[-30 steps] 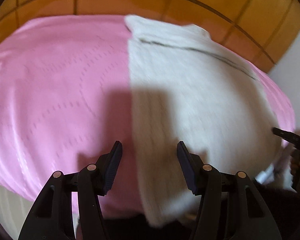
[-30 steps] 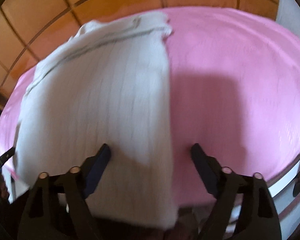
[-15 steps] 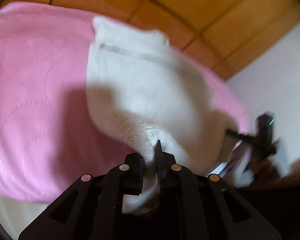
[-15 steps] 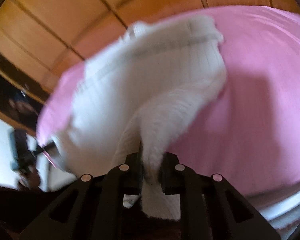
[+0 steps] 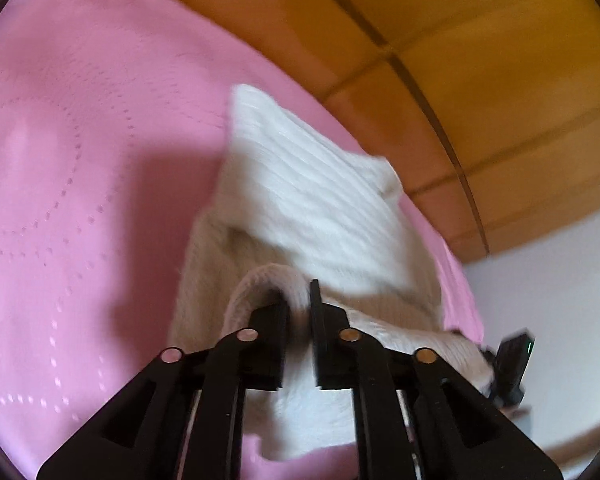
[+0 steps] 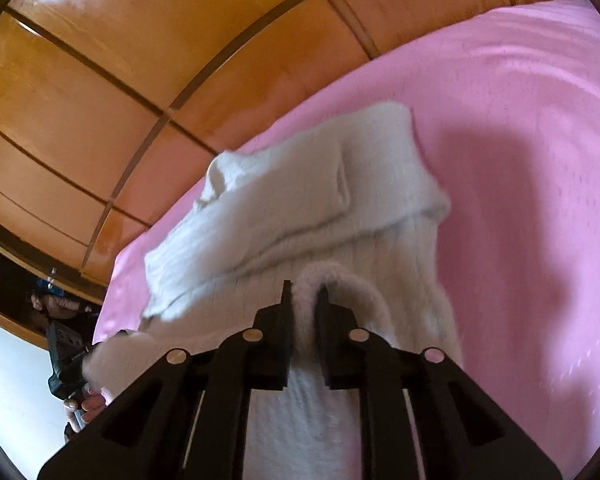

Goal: Fold small clothes

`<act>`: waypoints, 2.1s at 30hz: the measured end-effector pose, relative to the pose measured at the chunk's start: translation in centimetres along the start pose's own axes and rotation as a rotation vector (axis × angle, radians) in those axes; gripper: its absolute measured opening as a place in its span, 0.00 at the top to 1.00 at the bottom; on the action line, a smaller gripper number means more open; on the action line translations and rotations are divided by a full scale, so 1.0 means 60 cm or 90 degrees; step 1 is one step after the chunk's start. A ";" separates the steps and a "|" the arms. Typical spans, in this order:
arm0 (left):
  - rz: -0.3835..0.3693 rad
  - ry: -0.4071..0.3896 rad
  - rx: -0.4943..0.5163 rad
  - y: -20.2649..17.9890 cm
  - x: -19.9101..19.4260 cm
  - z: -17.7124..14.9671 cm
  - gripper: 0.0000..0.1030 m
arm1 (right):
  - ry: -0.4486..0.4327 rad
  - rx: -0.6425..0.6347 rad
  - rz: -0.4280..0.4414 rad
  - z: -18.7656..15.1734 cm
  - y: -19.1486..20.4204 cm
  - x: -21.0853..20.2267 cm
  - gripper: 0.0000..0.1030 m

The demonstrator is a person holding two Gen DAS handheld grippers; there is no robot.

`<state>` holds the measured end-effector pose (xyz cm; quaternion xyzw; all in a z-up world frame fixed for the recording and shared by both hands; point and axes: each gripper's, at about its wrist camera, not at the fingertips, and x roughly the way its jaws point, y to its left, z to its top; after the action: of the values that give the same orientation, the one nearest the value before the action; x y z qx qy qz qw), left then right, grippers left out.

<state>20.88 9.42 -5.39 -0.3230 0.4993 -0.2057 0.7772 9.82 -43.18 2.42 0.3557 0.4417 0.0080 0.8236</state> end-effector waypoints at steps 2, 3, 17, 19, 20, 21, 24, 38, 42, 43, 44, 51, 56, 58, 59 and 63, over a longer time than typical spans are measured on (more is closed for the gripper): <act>0.043 -0.043 -0.024 0.021 -0.013 0.012 0.60 | -0.022 0.021 0.004 0.011 -0.009 -0.004 0.65; 0.059 -0.060 -0.030 0.031 -0.024 0.013 0.53 | -0.035 0.024 -0.002 0.016 -0.015 -0.009 0.60; 0.074 0.005 0.190 0.040 -0.025 -0.098 0.30 | 0.029 -0.126 -0.095 -0.071 -0.032 -0.028 0.42; 0.086 -0.006 0.207 0.033 -0.018 -0.104 0.33 | 0.038 -0.155 -0.118 -0.075 -0.019 0.000 0.48; 0.076 -0.001 0.206 0.030 -0.016 -0.102 0.55 | 0.039 -0.169 -0.127 -0.075 -0.012 0.010 0.62; 0.065 0.017 0.193 0.028 -0.010 -0.098 0.78 | 0.042 -0.180 -0.132 -0.074 -0.005 0.017 0.79; 0.065 0.014 0.202 0.024 -0.018 -0.099 0.86 | 0.045 -0.187 -0.130 -0.070 0.009 0.011 0.89; 0.029 0.025 0.198 0.061 -0.163 -0.218 0.90 | 0.065 -0.179 -0.061 -0.175 0.019 -0.134 0.92; 0.059 0.049 0.160 0.090 -0.172 -0.257 0.89 | 0.097 -0.178 -0.090 -0.214 0.001 -0.144 0.91; 0.065 0.054 0.152 0.095 -0.171 -0.259 0.88 | 0.100 -0.191 -0.109 -0.219 0.003 -0.138 0.90; 0.063 0.053 0.155 0.093 -0.174 -0.258 0.88 | 0.102 -0.213 -0.131 -0.222 0.008 -0.130 0.86; 0.122 -0.014 0.223 0.052 -0.188 -0.208 0.44 | 0.094 -0.495 -0.293 -0.251 0.082 -0.082 0.42; 0.137 -0.018 0.279 0.025 -0.158 -0.178 0.44 | 0.075 -0.715 -0.336 -0.306 0.136 -0.052 0.32; 0.144 -0.009 0.292 0.018 -0.142 -0.172 0.44 | 0.063 -0.775 -0.329 -0.320 0.147 -0.038 0.32; 0.145 -0.005 0.297 0.016 -0.135 -0.169 0.44 | 0.065 -0.785 -0.318 -0.323 0.153 -0.034 0.34; 0.138 0.007 0.305 0.007 -0.103 -0.150 0.44 | 0.092 -0.781 -0.249 -0.305 0.176 -0.011 0.85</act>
<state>10.12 11.04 -4.34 -0.0735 0.4721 -0.2355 0.8463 -0.83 -24.91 2.60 -0.2677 0.4678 0.1327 0.8318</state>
